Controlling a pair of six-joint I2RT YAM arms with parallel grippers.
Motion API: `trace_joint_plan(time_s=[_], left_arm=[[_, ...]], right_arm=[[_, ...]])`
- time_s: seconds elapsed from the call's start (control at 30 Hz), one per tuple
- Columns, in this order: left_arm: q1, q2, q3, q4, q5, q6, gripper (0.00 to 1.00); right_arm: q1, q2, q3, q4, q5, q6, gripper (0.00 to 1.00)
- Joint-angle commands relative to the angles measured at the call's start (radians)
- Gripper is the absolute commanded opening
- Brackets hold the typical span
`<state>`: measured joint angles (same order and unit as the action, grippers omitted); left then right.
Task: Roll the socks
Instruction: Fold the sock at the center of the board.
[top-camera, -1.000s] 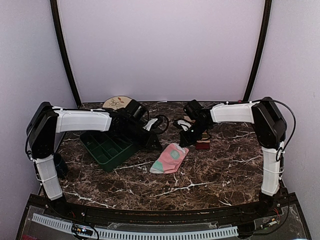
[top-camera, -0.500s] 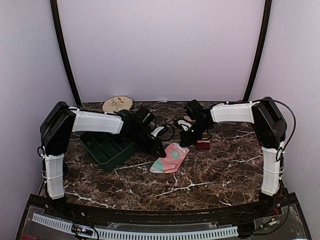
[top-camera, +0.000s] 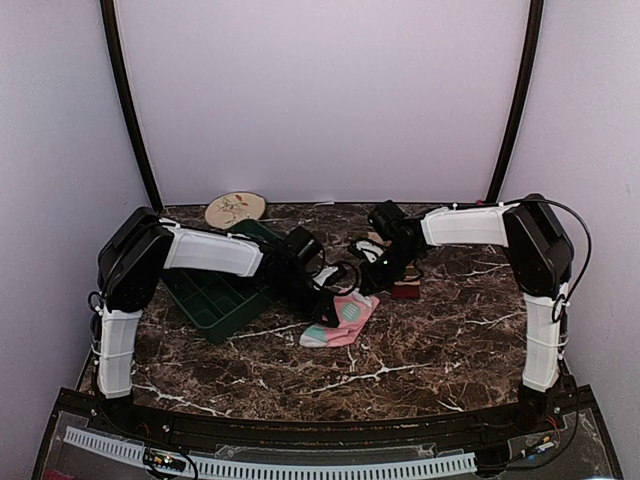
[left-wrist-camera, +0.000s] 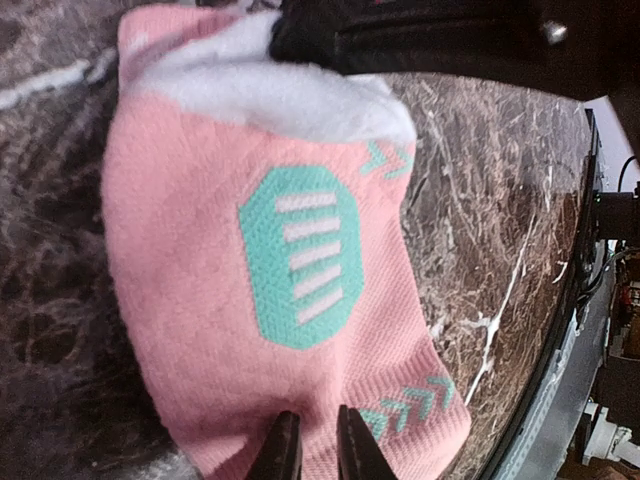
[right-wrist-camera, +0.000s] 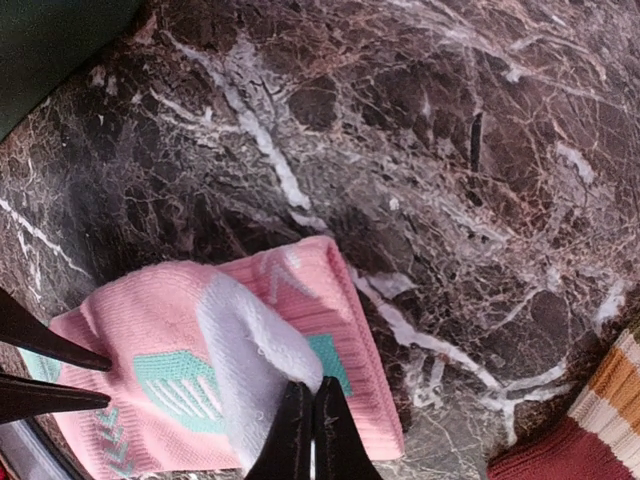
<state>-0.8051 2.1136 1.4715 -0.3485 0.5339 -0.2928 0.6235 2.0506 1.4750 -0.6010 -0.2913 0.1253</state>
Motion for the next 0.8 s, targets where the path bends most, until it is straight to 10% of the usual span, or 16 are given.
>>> trace_joint_plan(time_s=[0.0,0.33,0.77], left_arm=[[-0.028,0.033,-0.027,0.003,-0.022,-0.021,0.16],[-0.038,0.049,-0.062,-0.023,-0.078,-0.069,0.11],[-0.039,0.039,-0.092,-0.021,-0.124,-0.148,0.08]], right_arm=[[-0.005,0.005,-0.021,0.013,-0.01,0.022,0.0],[-0.016,-0.067,-0.097,0.097,0.003,0.111,0.32],[-0.036,-0.33,-0.278,0.213,0.14,0.261,0.45]])
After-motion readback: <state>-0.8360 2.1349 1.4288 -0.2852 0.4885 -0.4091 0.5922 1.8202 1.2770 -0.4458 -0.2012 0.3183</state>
